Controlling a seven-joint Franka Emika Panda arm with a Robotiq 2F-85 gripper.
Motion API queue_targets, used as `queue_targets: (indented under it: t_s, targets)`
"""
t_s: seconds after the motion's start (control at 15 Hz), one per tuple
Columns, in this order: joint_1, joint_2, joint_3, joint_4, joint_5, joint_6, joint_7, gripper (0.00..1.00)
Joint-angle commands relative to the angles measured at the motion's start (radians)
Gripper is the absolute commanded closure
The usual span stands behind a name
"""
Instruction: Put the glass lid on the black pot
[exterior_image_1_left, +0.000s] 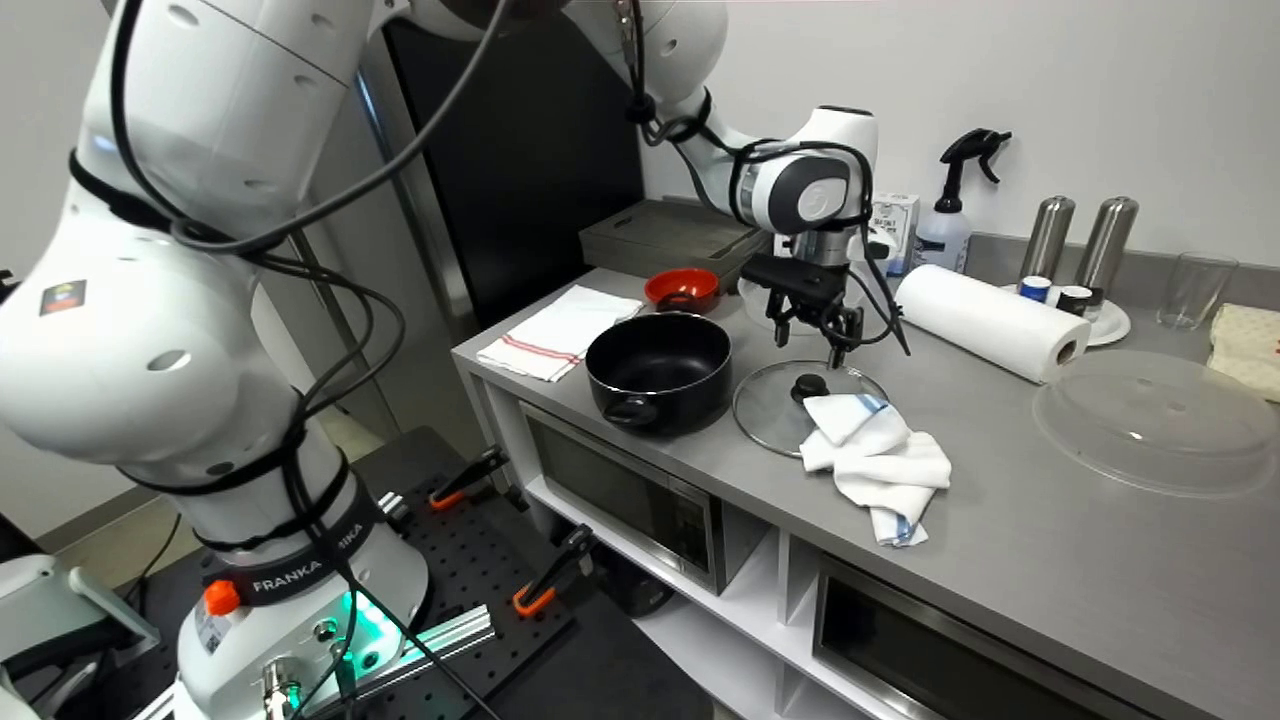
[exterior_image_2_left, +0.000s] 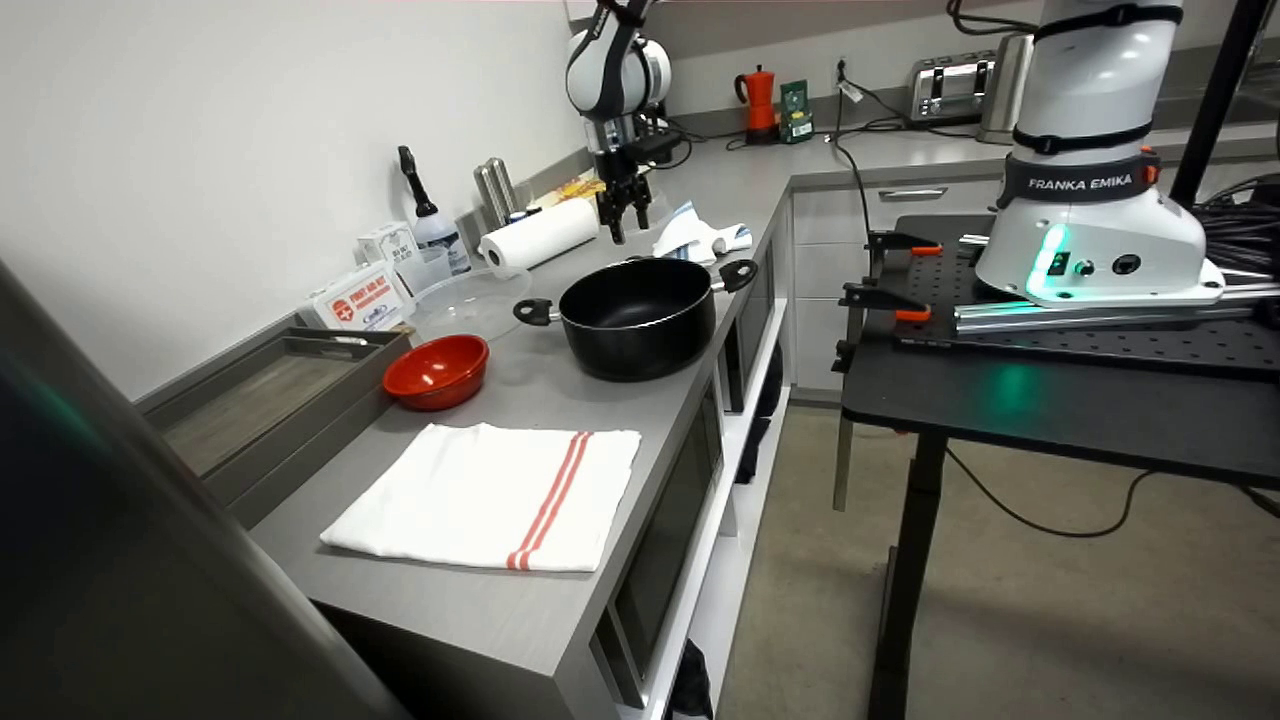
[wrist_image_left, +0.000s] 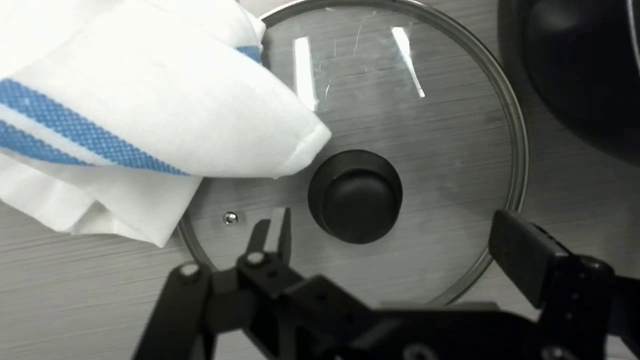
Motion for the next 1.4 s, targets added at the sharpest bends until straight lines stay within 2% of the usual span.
queue_targets:
  t_s: [0.0,0.93,1.0,1.07,1.13,1.2,1.33]
  targets:
    - [-0.019,0.05,0.016,0.057,0.019,0.01,-0.018,0.0]
    - [0.003,0.169,0.001,0.155,-0.013,0.009,0.003,0.0]
    - [0.003,0.175,0.0,0.16,-0.013,0.008,0.004,0.04]
    - [0.002,0.18,-0.001,0.165,-0.014,0.007,0.004,0.13]
    - [0.002,0.184,-0.002,0.169,-0.014,0.006,0.004,0.29]
    - [0.001,0.188,-0.002,0.174,-0.014,0.005,0.004,0.31]
    - [-0.001,0.194,-0.002,0.181,-0.014,0.005,0.002,0.47]
